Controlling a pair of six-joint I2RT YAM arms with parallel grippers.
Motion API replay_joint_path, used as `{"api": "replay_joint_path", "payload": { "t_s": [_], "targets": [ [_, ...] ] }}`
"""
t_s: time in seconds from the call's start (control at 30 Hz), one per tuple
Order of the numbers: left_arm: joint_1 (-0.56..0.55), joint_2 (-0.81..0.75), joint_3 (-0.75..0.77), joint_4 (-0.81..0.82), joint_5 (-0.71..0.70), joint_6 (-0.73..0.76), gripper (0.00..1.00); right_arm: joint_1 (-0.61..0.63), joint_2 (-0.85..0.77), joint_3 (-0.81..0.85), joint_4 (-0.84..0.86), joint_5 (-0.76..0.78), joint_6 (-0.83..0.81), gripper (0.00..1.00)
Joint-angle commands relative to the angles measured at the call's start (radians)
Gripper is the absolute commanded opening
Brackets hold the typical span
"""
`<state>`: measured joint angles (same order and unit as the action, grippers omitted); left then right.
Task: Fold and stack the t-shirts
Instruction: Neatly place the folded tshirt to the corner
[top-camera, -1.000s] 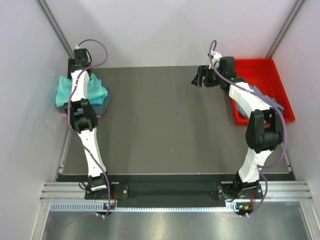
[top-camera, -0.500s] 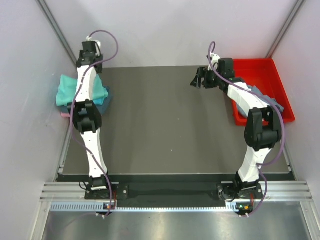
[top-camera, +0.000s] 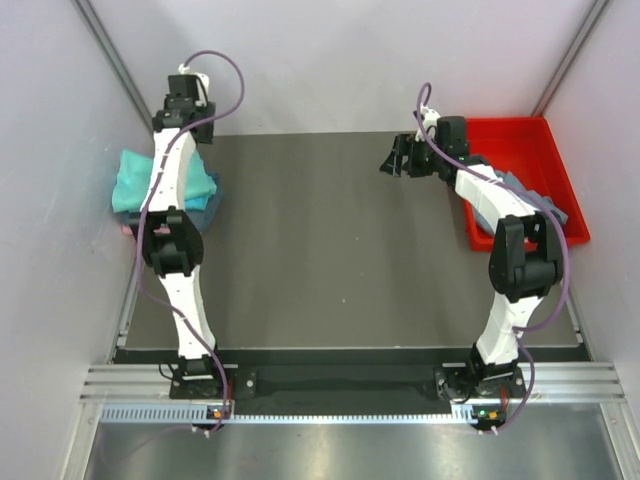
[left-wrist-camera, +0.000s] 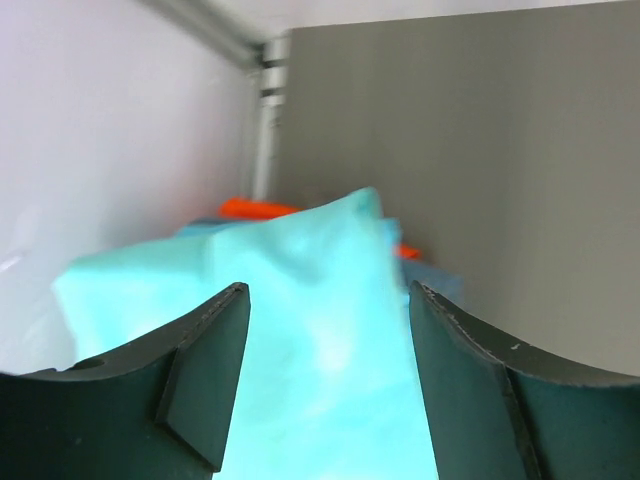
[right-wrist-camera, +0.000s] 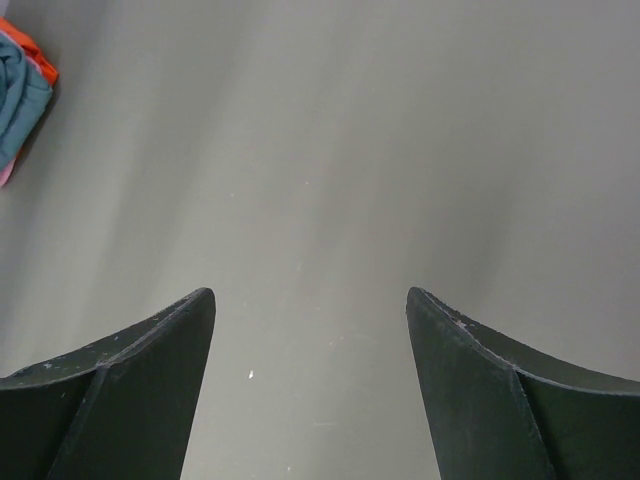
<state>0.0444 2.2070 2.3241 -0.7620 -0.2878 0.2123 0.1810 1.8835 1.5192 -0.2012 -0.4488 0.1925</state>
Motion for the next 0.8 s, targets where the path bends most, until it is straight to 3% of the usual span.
{"api": "replay_joint_path", "payload": {
  "t_s": [0.0,0.27,0.37,0.43,0.47,0.67,0.77],
  "targets": [
    [0.046,-0.15,-0.038,0.015,-0.053,0.015,0.69,0.006,-0.008,0.013,0.054,-0.022,0.018,0.78],
    [0.155,-0.185,-0.121,-0.011,-0.034,-0.021,0.68,0.006,0.005,0.016,0.059,-0.028,0.027,0.77],
    [0.158,-0.184,-0.091,-0.022,0.013,-0.043,0.69,0.006,-0.006,0.032,0.045,0.008,0.019,0.78],
    [0.15,-0.197,-0.046,-0.034,0.116,-0.074,0.7,0.006,-0.038,0.059,0.046,0.062,0.001,0.81],
    [0.141,-0.205,-0.034,-0.033,0.142,-0.095,0.7,0.009,-0.046,0.131,0.019,0.14,-0.051,0.91],
    [0.037,-0.248,0.064,0.039,0.323,-0.126,0.77,0.017,-0.08,0.304,0.042,0.592,-0.185,0.96],
    [-0.008,-0.242,0.078,0.064,0.434,-0.169,0.85,0.017,-0.106,0.286,0.045,0.714,-0.254,0.99]
  ]
}}
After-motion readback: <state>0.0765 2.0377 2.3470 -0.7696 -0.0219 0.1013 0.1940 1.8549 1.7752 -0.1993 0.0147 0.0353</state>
